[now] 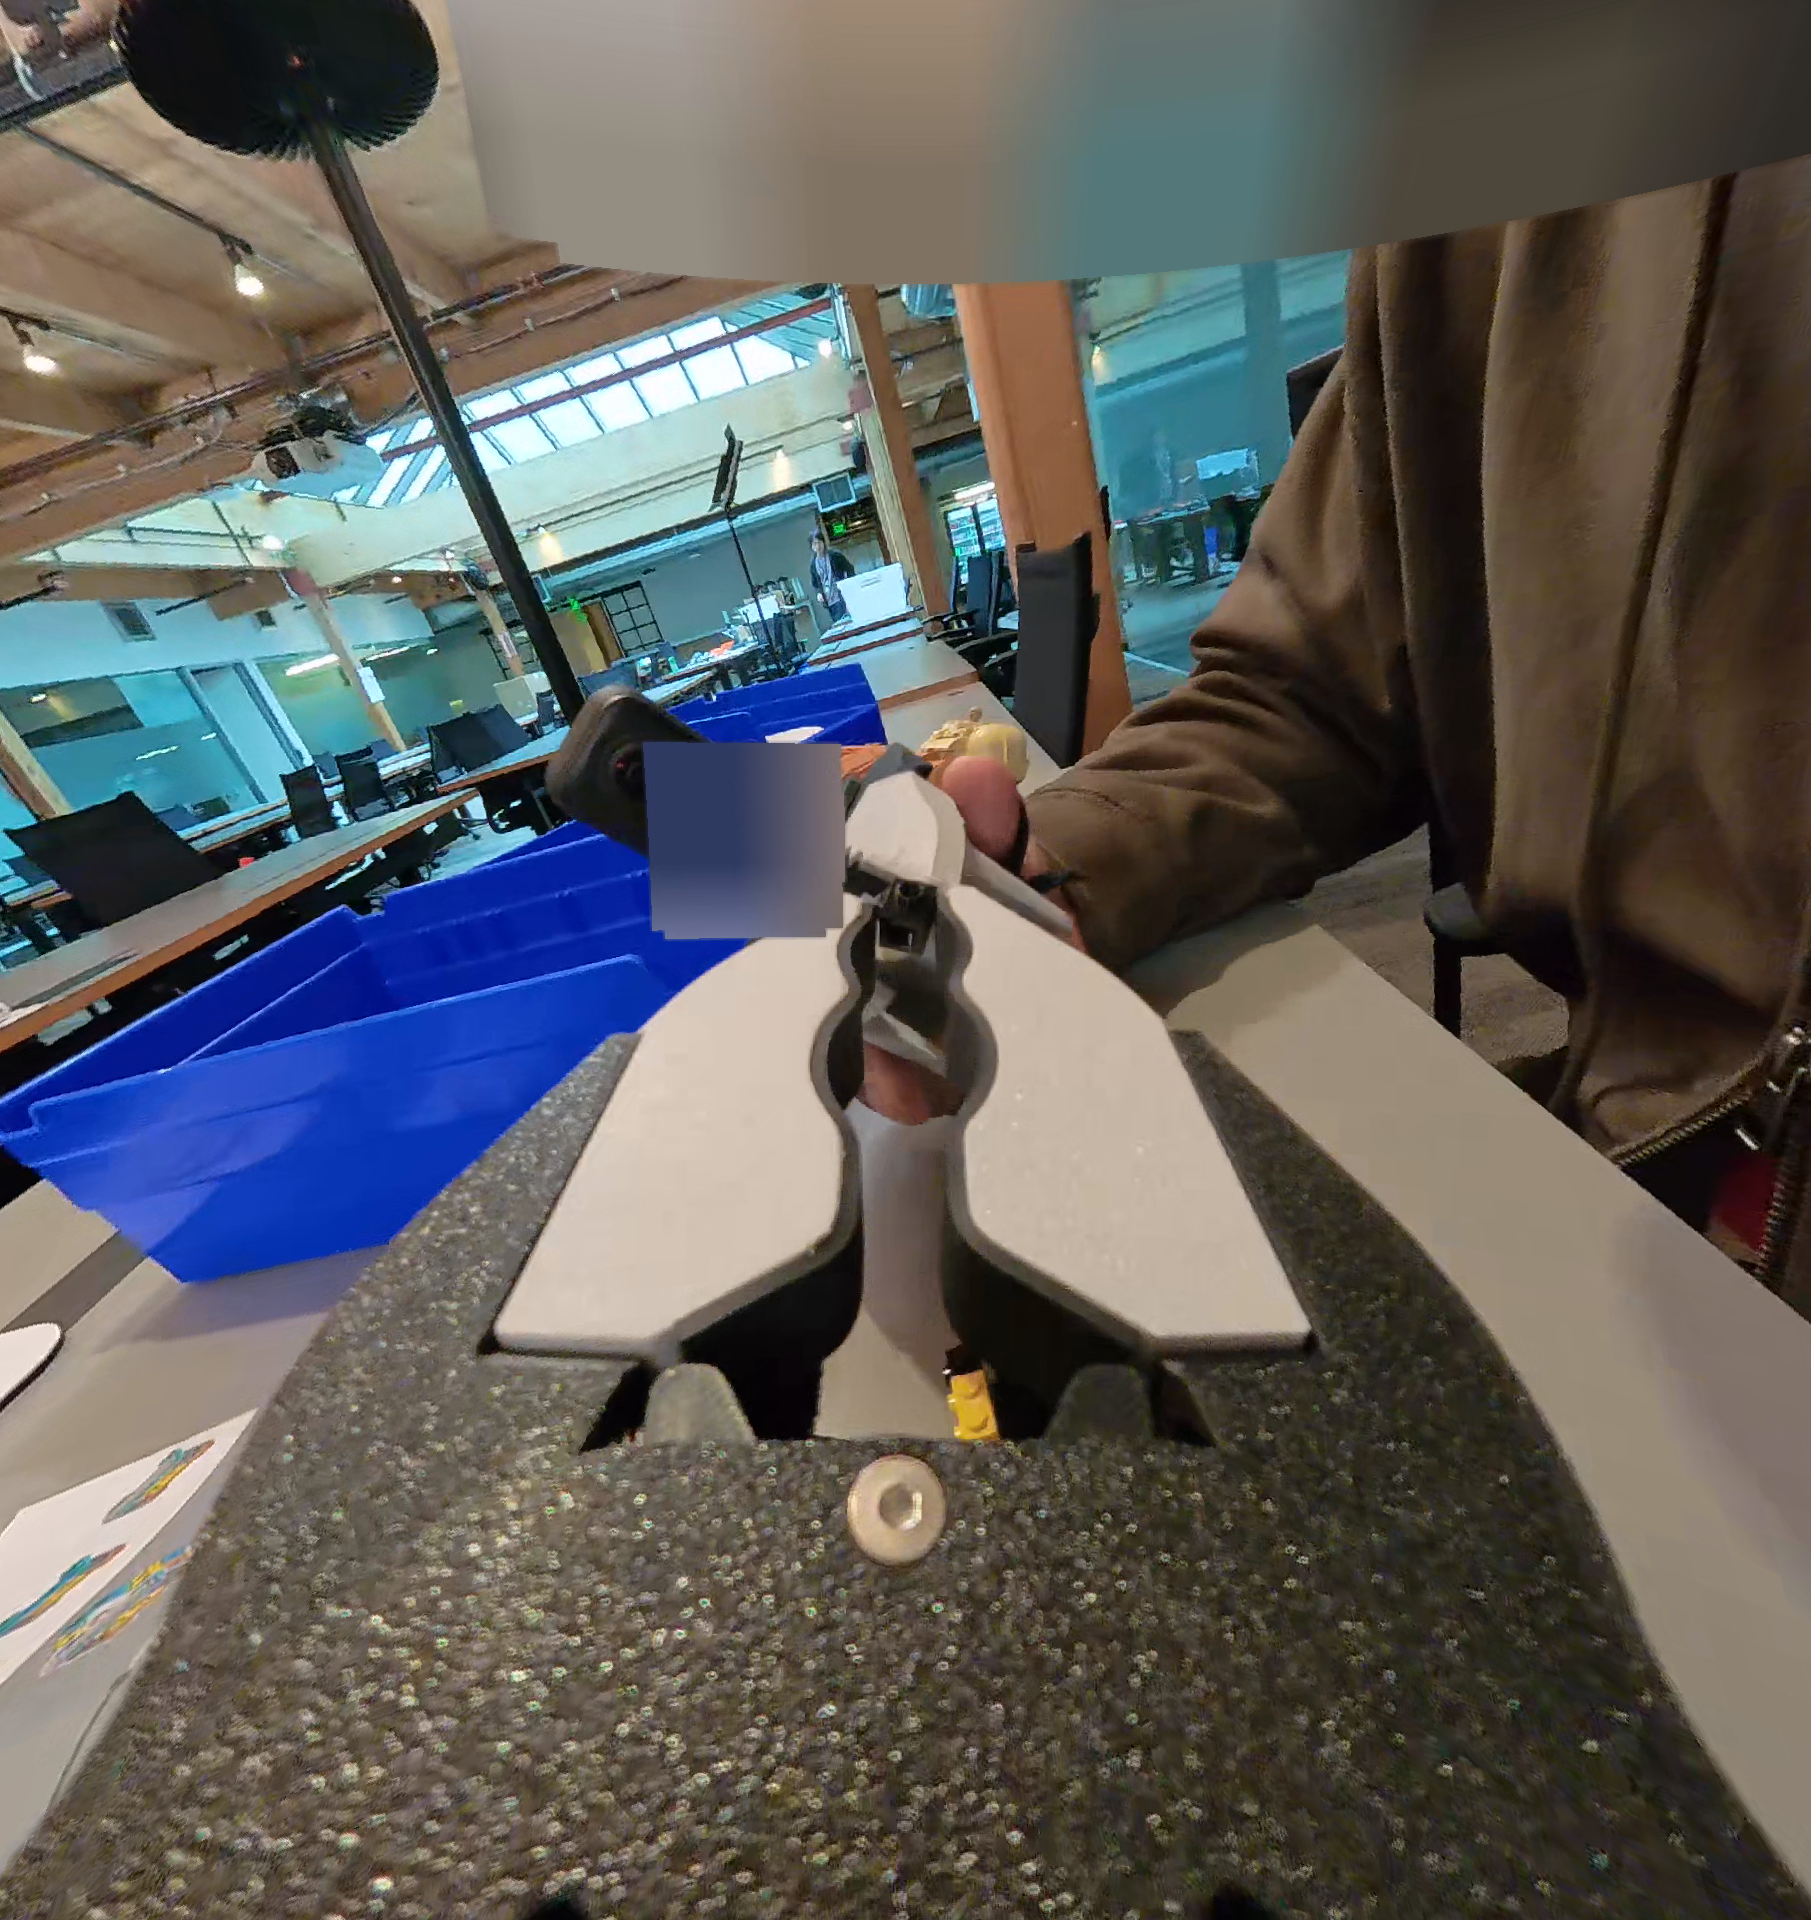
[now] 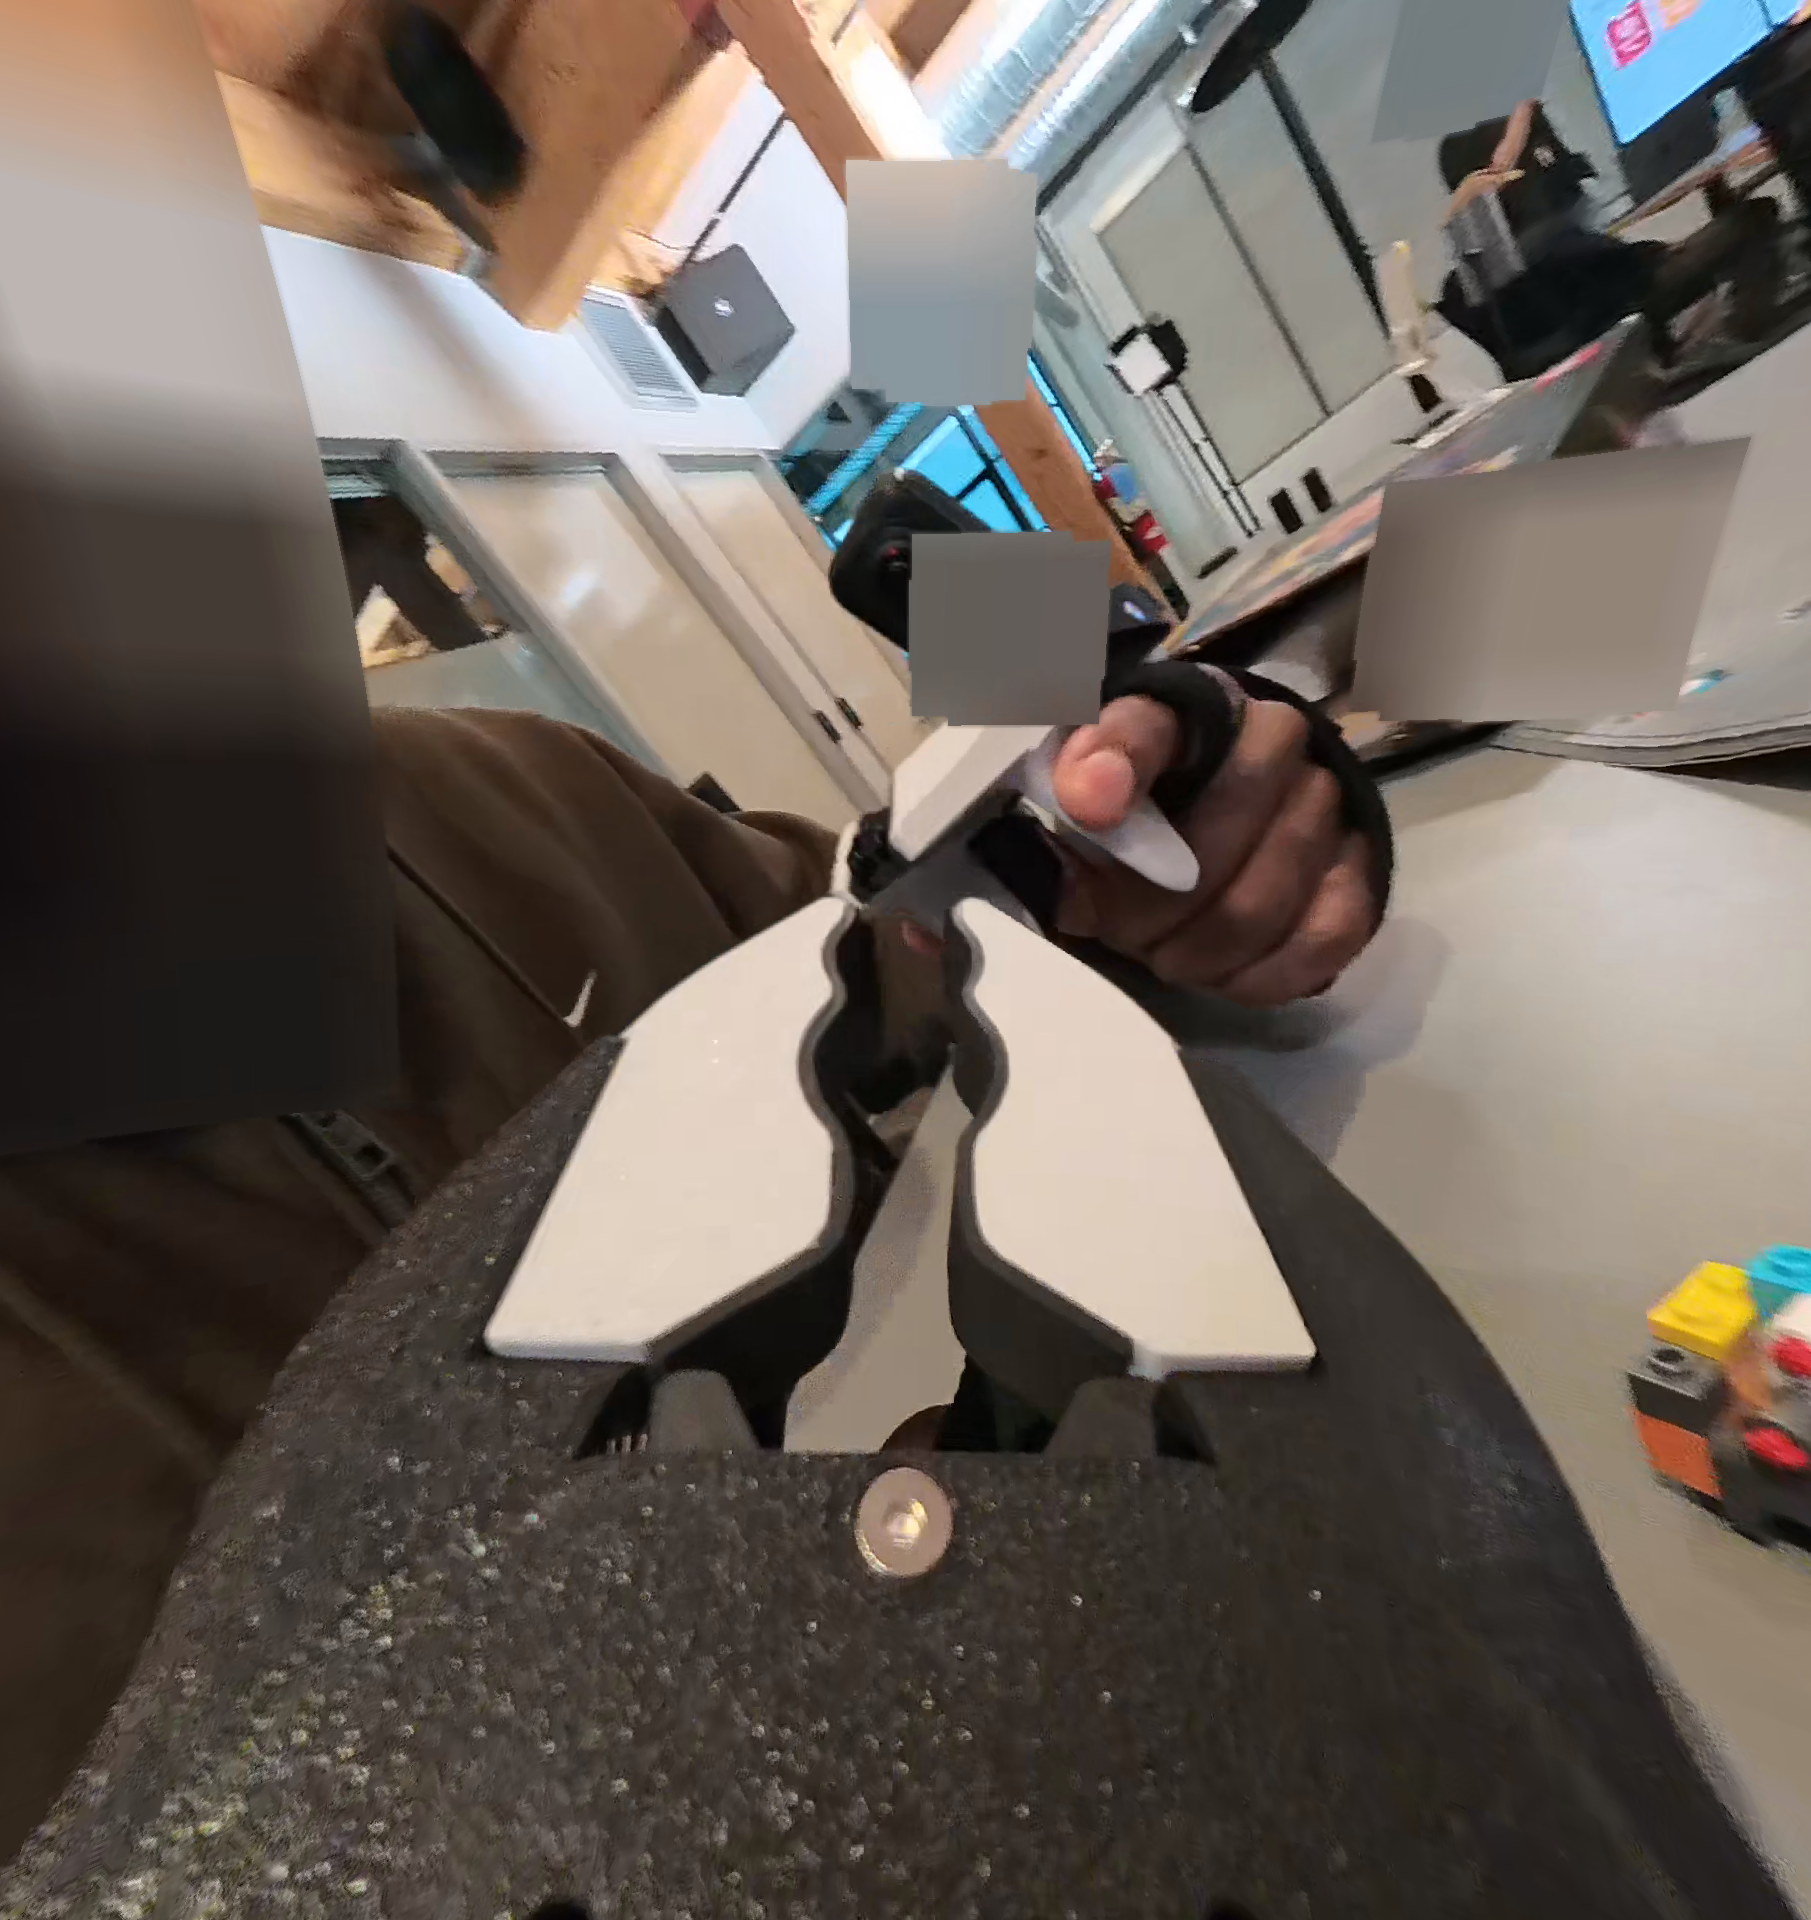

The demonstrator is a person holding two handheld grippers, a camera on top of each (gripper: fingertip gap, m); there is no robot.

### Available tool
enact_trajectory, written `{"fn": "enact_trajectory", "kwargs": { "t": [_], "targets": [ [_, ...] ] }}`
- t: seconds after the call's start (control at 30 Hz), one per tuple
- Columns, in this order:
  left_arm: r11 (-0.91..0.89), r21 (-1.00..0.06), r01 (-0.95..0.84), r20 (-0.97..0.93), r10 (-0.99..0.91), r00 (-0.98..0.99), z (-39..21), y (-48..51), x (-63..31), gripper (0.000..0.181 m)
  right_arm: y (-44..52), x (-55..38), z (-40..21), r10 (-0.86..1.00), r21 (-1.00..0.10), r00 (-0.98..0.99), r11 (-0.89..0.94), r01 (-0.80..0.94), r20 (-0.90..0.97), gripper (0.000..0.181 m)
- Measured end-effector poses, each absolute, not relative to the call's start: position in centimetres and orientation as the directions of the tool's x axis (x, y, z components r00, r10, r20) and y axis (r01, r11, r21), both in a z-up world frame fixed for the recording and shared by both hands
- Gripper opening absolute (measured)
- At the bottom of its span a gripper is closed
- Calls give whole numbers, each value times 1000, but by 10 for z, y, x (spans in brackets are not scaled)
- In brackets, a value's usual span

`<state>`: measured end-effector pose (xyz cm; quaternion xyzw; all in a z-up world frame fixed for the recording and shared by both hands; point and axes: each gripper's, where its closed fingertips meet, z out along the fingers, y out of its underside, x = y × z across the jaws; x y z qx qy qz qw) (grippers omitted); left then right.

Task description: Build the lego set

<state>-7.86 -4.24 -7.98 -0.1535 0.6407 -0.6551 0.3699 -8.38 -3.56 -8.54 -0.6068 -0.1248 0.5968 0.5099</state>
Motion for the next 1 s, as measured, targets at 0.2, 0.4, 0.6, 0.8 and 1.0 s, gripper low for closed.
{"fn": "enact_trajectory", "kwargs": {
  "t": [0.2,0.4,0.6,0.8,1.0],
  "targets": [
    [97,-943,318,-300,-661,-688,-79,-51,-83,11,-42,-91,-80,767,-724,151,-493,-483,-623,18],
    [112,-939,326,-319,-645,-694,-81,-57,-83,11,-47,-97,-77,769,-691,71,-524,-497,-635,18],
    [101,-940,326,-311,-646,-697,-81,-58,-83,11,-47,-98,-78,764,-683,67,-529,-503,-641,14],
    [253,-911,326,-411,-641,-649,-89,-53,-81,14,-40,-95,-84,734,-685,129,-536,-493,-667,13],
    [500,-784,368,-619,-584,-525,-87,-45,-84,16,-36,-93,-89,697,-696,205,-551,-461,-688,13]
  ]
}}
